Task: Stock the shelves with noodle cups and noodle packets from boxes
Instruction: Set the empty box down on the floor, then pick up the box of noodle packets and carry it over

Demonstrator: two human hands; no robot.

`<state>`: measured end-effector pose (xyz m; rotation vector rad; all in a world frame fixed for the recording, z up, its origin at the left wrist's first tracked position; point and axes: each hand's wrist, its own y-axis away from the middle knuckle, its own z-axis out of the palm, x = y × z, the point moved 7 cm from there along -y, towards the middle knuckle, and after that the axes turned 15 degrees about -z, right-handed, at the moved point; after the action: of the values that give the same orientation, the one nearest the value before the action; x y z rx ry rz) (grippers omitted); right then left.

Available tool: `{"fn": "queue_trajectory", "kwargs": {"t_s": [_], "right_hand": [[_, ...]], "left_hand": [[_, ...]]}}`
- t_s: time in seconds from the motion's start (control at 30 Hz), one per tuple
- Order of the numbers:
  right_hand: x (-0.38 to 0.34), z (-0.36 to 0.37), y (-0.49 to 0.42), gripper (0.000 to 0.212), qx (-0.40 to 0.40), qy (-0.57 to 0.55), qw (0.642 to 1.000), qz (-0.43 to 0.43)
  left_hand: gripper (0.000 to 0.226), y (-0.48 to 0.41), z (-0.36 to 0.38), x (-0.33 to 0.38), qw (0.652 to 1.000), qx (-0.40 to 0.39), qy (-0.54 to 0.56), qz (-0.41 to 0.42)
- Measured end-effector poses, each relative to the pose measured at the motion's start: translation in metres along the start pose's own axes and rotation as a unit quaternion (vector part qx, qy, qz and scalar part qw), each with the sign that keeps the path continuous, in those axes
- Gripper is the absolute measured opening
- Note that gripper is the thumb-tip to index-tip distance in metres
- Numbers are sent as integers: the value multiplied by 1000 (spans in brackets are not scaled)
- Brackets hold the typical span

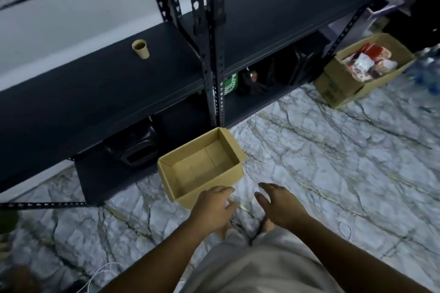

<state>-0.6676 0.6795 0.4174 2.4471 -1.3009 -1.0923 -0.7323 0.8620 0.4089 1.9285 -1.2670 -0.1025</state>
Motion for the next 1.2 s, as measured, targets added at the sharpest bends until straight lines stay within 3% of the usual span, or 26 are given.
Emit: {"fn": "queue_trajectory", "kwargs": {"t_s": [0.53, 0.87, 1.2], "right_hand": [[136, -27, 135, 60, 95, -86, 978, 166], [234, -47, 239, 61, 144, -109, 948, 263], [315, -83, 288, 64, 188, -145, 904, 357]], "left_hand": [[56, -18, 47, 188, 977, -65, -145, 142], [58, -19, 123, 328, 938, -102, -255, 211], [49, -43, 166, 458, 876, -122, -331, 328]]}}
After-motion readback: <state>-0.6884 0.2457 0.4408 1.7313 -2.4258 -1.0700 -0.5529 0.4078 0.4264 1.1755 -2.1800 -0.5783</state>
